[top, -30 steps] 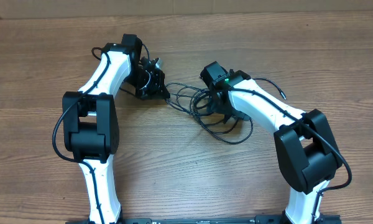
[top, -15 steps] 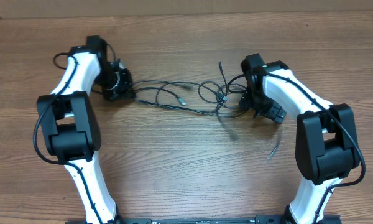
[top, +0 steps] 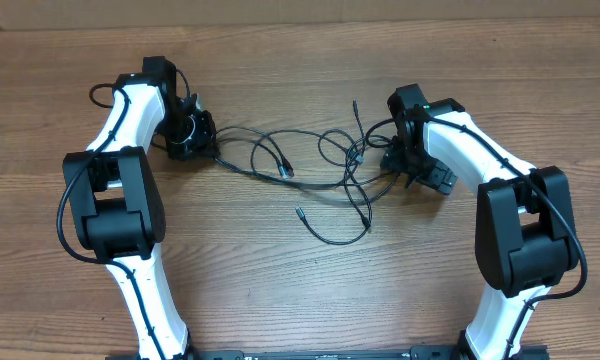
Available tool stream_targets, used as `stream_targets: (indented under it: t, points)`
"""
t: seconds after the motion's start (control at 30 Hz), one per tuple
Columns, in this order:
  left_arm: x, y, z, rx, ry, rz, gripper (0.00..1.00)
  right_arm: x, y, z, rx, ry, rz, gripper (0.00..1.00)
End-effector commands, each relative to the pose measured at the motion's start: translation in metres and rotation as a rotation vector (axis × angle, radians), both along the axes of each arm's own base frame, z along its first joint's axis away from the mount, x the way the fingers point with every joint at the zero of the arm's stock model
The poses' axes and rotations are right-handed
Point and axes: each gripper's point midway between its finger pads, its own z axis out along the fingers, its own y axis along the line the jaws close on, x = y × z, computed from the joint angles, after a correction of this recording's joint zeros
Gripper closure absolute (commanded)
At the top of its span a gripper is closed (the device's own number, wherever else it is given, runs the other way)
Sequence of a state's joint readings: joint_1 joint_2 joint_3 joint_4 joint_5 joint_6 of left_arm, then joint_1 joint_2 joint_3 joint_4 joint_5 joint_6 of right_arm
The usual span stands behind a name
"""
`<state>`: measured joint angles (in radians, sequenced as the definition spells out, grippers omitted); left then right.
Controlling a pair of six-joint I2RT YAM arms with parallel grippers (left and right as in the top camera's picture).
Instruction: Untangle cables
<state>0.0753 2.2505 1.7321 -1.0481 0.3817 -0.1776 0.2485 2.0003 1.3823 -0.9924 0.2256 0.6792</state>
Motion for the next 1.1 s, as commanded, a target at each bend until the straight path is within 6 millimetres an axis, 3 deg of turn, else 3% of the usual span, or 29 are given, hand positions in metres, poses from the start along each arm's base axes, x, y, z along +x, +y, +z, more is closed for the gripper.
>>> stream_targets:
  t: [0.0, 0.07, 0.17, 0.37, 0.47, 0.93, 1.07]
  points:
    - [-0.003, -0.008, -0.002, -0.038, -0.007, -0.044, 0.51, 0.000, 0.017, -0.004, 0.105, 0.021, 0.104, 0.00]
    - [-0.003, -0.011, -0.002, -0.038, -0.008, -0.051, 0.17, 0.003, 0.027, -0.005, 0.157, 0.014, 0.139, 0.00]
    - [-0.003, -0.019, -0.001, -0.049, -0.023, -0.093, 0.06, 0.005, 0.037, -0.004, 0.209, 0.007, 0.173, 0.00]
    - [-0.004, -0.076, 0.024, -0.311, -0.183, -0.354, 0.06, 0.006, 0.066, -0.001, 0.365, 0.004, 0.300, 0.00]
    - [-0.007, -0.095, 0.033, -0.392, -0.221, -0.415, 0.06, 0.006, 0.072, 0.000, 0.401, 0.000, 0.316, 0.00]
    - [-0.007, -0.107, 0.032, -0.382, -0.235, -0.449, 0.00, 0.004, 0.072, 0.000, 0.402, 0.006, 0.297, 0.00]
    - [-0.007, -0.107, 0.032, -0.381, -0.236, -0.449, 0.00, 0.005, 0.070, 0.016, 0.400, -0.017, 0.248, 0.09]
